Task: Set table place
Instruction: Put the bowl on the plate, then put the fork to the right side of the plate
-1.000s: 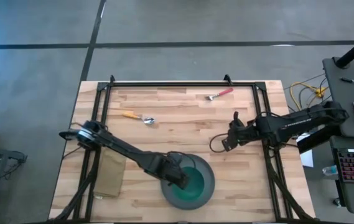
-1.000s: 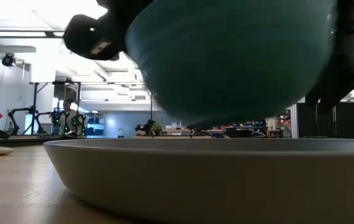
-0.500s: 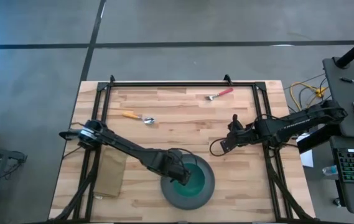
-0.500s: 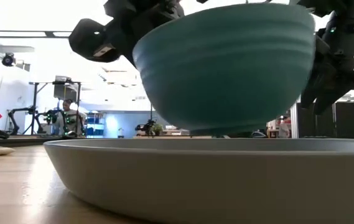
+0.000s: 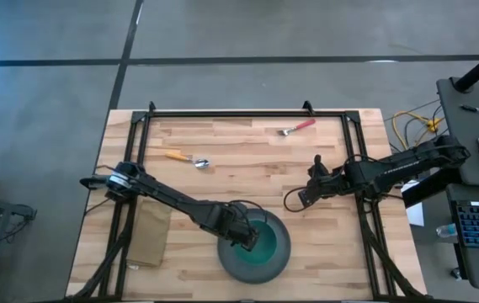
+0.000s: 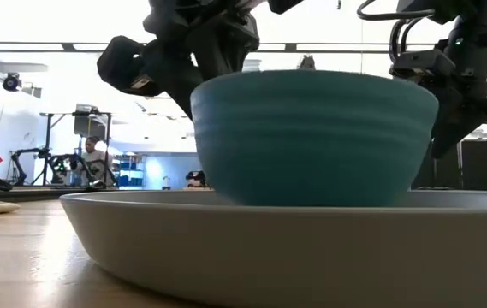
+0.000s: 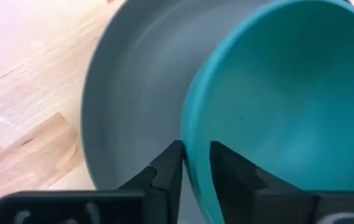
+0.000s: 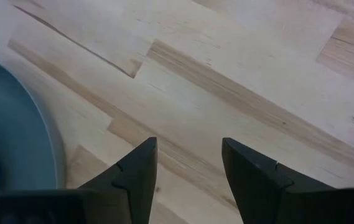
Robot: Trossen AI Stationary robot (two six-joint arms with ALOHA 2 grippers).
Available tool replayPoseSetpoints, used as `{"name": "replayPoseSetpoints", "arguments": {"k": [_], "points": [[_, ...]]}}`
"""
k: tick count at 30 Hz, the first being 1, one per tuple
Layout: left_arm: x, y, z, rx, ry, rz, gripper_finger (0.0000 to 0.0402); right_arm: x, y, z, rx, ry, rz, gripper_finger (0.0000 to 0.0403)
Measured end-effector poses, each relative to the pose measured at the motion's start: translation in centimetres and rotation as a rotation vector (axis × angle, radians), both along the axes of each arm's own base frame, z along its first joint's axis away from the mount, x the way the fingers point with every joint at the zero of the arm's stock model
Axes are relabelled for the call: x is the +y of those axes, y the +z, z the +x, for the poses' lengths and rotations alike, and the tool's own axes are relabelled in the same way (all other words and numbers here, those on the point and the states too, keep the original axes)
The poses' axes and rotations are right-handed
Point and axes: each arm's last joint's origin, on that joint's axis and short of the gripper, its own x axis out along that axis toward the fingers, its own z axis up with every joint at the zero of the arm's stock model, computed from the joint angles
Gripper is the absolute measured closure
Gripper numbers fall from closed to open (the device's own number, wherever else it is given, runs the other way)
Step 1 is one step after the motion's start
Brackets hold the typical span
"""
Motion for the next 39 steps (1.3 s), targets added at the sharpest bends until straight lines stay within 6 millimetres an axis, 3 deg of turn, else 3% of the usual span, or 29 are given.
{"name": "replayPoseSetpoints", "arguments": {"k": [7,15,22,31,39], "points": [[-0.1,0.0,0.2,-0.014,-0.007,-0.025,0.0298,0.0,-0.2,-0.1,0.009,0.0,-0.001,0.0231],[-0.8,0.8,-0.2,-0.039,-0.032,-0.057,0.0292,0.0,-0.2,-0.1,0.011,0.002,0.006,0.0232],[-0.9,3.2,-1.6,-0.063,-0.088,-0.078,0.0291,0.0,-0.1,-0.1,0.004,0.004,0.01,0.0232],[0.7,9.1,-5.3,-0.186,-0.185,-0.008,0.0291,0.1,1.6,0.7,-0.044,0.076,-0.016,0.0231],[2.7,10.8,-8.3,-0.101,-0.369,0.116,0.0292,0.1,2.7,1.0,-0.051,0.172,-0.06,0.023]]}}
